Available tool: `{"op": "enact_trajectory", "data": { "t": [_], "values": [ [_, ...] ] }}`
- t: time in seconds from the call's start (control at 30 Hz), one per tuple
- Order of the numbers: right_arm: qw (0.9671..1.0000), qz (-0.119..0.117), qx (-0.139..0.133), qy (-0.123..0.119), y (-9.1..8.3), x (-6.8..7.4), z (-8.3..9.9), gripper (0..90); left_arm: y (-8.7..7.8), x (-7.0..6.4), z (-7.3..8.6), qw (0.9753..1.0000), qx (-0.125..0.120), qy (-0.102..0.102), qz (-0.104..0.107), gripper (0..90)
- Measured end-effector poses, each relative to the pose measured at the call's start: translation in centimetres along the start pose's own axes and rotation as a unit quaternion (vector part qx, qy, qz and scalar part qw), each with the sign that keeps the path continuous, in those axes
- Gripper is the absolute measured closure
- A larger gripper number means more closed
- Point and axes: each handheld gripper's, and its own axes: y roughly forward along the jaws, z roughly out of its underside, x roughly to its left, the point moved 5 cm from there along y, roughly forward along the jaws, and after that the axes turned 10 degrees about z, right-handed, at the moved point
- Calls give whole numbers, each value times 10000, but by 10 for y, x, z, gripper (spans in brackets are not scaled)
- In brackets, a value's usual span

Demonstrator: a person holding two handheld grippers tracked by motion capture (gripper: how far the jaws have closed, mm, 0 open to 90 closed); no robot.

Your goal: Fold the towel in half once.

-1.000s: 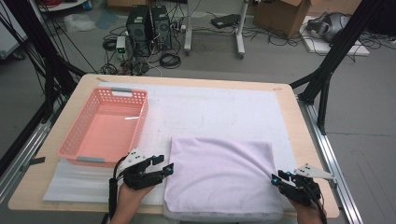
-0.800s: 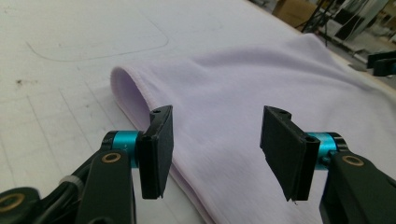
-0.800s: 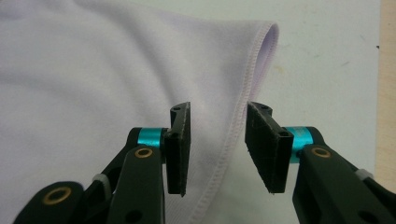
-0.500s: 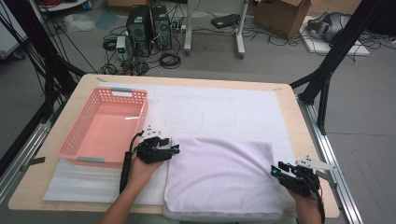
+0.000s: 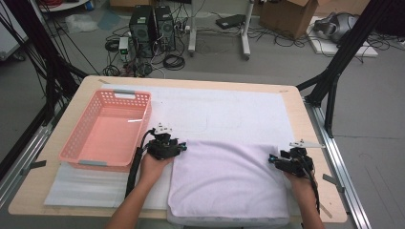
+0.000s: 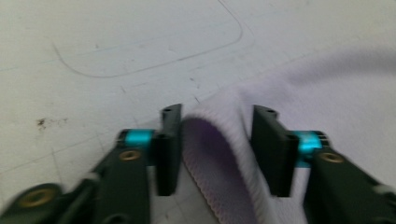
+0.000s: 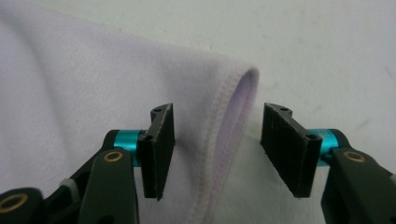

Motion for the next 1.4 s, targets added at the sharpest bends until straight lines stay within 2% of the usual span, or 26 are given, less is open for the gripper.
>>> {"op": "enact_trajectory", "data": {
  "t": [0.03,0.07,0.1,0.13,0.17,0.23,0.27,0.3,0.33,0.37,0.43,0.57,0.67,0.73,0.8,0.9,0.93,0.97,1.03,1.07,1.1,1.17,1.2,1.27,1.4],
  "values": [
    [9999,24,23,-124,1,2,0,478,0,-1,0,10000,30,59,-10,721],
    [9997,29,3,-245,1,3,-1,546,0,-3,1,9999,66,69,61,775],
    [9996,-79,2,-262,0,4,-1,666,0,-3,1,10000,61,15,56,825],
    [9993,-266,32,-250,-1,4,-1,823,0,-4,1,10000,49,-17,60,837],
    [9991,-355,48,-224,-2,6,-1,839,-1,-3,0,10000,41,-37,72,845],
    [9991,-306,41,-281,-2,6,-2,855,-4,0,-2,10000,-65,-70,0,853],
    [9993,-272,9,-250,-3,5,-2,857,-8,2,-6,9995,-284,-140,-8,854],
    [9995,-221,-138,-185,-4,1,-5,859,-11,3,-10,9986,-478,-210,10,855],
    [9993,-237,-280,-86,-6,-1,-8,860,-13,3,-13,9987,-464,-189,-5,855],
    [9990,-231,-390,-14,-7,-3,-11,860,-14,3,-18,9990,-436,-75,-38,855],
    [9982,-113,-587,-92,-8,-5,-21,860,-17,3,-32,9981,-609,-20,-64,855],
    [9966,53,-803,-192,-4,-12,-44,858,-18,10,-61,9968,-772,148,-162,854],
    [9958,137,-892,-167,2,-16,-62,857,-13,21,-76,9956,-888,250,-187,853],
    [9956,183,-908,-164,7,-18,-71,856,-8,29,-83,9953,-914,243,-206,854],
    [9953,228,-927,-182,12,-19,-79,856,-4,36,-89,9949,-964,152,-243,853],
    [9949,295,-953,-137,18,-20,-90,856,1,43,-97,9952,-908,164,-312,853],
    [9946,334,-971,-129,20,-20,-92,856,1,44,-99,9940,-1030,183,-323,853],
    [9946,376,-956,-130,23,-20,-95,856,1,46,-100,9933,-1107,107,-303,853],
    [9951,451,-866,-149,29,-17,-96,833,4,48,-95,9944,-1022,-92,-269,836],
    [9952,502,-827,-138,31,-16,-95,791,5,48,-92,9952,-928,-185,-251,780],
    [9951,578,-804,-46,33,-16,-94,726,6,48,-90,9958,-854,-266,-200,686],
    [9960,426,-771,164,32,-17,-91,655,6,44,-87,9968,-771,-207,-92,603],
    [9961,394,-759,212,31,-17,-90,629,4,41,-86,9957,-917,-115,-42,579],
    [9966,322,-717,262,29,-17,-87,600,0,35,-81,9941,-1081,-83,54,567],
    [9979,100,-603,206,20,-12,-78,565,-6,28,-65,9939,-1079,-139,195,532]
  ]
}}
